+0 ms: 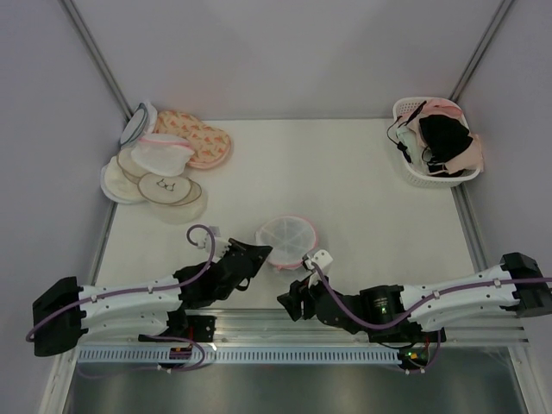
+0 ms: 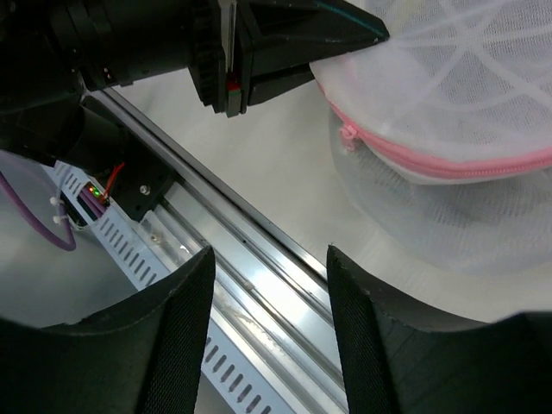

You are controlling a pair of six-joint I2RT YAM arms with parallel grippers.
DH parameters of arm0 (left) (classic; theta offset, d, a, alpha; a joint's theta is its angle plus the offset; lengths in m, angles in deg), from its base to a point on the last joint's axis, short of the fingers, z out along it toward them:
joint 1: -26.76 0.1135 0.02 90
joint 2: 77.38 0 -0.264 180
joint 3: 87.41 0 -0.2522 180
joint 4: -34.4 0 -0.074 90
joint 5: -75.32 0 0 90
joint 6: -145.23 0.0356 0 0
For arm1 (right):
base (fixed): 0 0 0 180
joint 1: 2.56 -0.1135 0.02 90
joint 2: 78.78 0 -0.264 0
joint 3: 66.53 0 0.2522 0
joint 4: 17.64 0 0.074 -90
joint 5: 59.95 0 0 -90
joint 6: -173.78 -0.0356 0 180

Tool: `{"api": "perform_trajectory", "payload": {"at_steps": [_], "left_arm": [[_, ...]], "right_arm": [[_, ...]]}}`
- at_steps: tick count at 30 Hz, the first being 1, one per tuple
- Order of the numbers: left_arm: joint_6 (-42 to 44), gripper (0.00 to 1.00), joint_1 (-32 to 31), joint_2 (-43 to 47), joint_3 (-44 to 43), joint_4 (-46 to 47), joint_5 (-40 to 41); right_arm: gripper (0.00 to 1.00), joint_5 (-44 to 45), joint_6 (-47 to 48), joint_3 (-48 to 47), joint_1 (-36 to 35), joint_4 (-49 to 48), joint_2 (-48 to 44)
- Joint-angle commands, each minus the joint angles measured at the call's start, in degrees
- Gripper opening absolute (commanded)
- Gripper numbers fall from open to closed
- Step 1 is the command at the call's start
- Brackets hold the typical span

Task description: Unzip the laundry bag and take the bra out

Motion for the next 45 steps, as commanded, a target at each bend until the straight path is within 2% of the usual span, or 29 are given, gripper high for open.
{"api": "perform_trajectory", "payload": {"at_steps": [1,4,7,11,15,19,26,34,37,40,42,43,45], "left_arm": [[-3.11,0.02,-2.47,2.75,-1.08,-2.54,3.30],[-1.98,0.02,-3.00,7.40,0.94,-1.41,2.52],[0.22,0.02,-3.00,9.08,2.08,0.95,-0.72],[5.76,0.02,-3.00,10.75,4.02,10.18,-6.70],[3.76,0.02,-3.09,11.81,5.52,12.74,-10.74],[2.52,0.02,-3.97,11.46,5.44,13.89,-11.19],[-0.02,0.02,-5.72,7.95,5.78,16.25,-10.49],[-0.38,0.02,-6.60,8.12,6.13,16.17,-9.87],[-0.56,0.02,-7.04,6.89,5.96,16.26,-9.87],[-1.17,0.02,-7.04,5.75,6.40,17.40,-10.40],[-1.00,0.02,-7.13,5.74,6.75,17.40,-10.31],[-1.00,0.02,-7.13,6.35,6.84,16.27,-10.31],[-0.91,0.02,-7.13,7.32,7.62,14.77,-9.53]], "right_arm": [[0.59,2.02,0.96,1.82,-0.60,-9.88,-0.18],[0.48,4.73,3.50,2.18,-0.60,-9.48,-2.64],[0.43,4.58,4.64,3.23,-0.34,-10.42,-3.79],[0.46,0.00,5.00,4.81,0.46,-12.43,-3.00],[0.47,-0.27,4.56,9.02,0.46,-17.18,-3.70],[0.49,4.20,4.03,10.26,0.46,-18.77,-2.57],[0.51,7.90,7.37,11.06,0.63,-28.16,1.48],[0.50,14.84,6.23,11.49,0.98,-28.09,0.25],[0.43,17.22,5.70,11.15,0.98,-28.00,0.69],[0.23,17.75,5.62,10.00,0.98,-26.87,1.57],[0.15,17.49,4.91,9.65,0.98,-25.55,1.05],[0.07,17.14,4.65,9.65,0.98,-23.45,0.52],[0.00,16.70,2.81,9.74,0.98,-20.46,-1.93]]}}
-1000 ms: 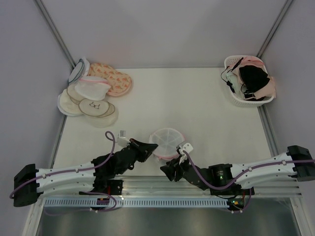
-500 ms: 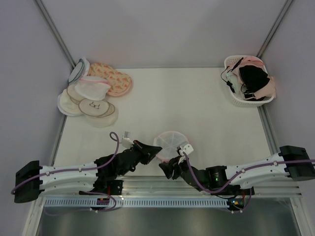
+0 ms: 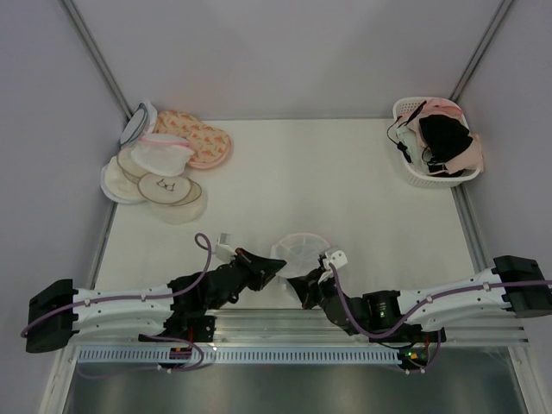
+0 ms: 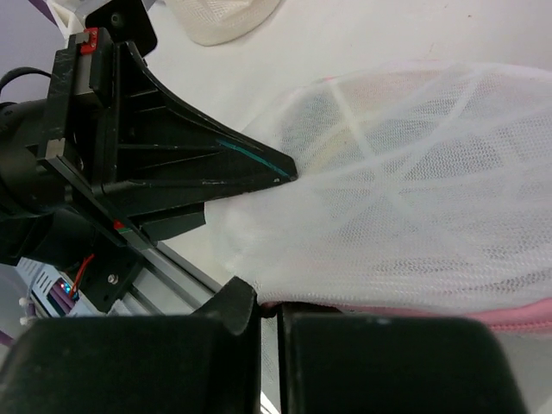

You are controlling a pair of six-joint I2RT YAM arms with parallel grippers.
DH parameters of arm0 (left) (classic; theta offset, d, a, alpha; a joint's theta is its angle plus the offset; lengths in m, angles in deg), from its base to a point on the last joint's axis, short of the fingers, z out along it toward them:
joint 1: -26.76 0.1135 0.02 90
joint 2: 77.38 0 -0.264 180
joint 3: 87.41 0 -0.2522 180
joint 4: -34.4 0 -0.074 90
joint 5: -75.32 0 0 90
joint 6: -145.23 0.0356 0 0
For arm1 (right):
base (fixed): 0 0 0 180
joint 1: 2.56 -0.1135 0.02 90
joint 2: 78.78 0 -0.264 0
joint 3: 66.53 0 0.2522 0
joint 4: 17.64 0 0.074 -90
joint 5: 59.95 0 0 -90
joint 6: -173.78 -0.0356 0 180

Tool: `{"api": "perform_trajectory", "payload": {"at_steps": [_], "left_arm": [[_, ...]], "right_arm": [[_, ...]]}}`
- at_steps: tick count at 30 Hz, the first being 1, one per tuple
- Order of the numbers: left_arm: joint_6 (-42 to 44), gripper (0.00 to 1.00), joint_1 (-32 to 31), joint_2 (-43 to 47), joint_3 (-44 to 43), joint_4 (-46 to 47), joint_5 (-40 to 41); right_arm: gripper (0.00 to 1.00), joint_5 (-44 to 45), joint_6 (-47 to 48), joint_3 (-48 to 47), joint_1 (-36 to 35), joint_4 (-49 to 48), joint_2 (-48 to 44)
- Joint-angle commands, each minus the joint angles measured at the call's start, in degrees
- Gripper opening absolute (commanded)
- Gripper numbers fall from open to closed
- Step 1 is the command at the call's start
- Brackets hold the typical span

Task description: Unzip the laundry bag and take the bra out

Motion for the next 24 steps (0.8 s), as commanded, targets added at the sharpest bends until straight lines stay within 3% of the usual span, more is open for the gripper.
{"api": "perform_trajectory", "payload": {"at_steps": [1,9,18,24], "left_arm": [[-1.74,0.02,-0.82,3.19,1.40,-1.14,0.31],[-2.10,0.02,-0.81,11.89,5.26,-11.43,5.15],[2.03,0.02,-0.82,19.63,5.53,-27.32,8.22],[2.48,0.02,-0.73,24.56,6.24,-34.11,9.37]], "right_arm": [[0.00,2.19,-2.83,-1.37,0.41,6.69,-3.95],[0.00,-2.30,-7.67,-3.56,0.06,25.42,-11.78],[0.00,-2.22,-12.94,-11.56,0.06,48.44,-11.70],[0.00,-2.92,-15.40,-14.11,0.15,57.05,-12.92]]}}
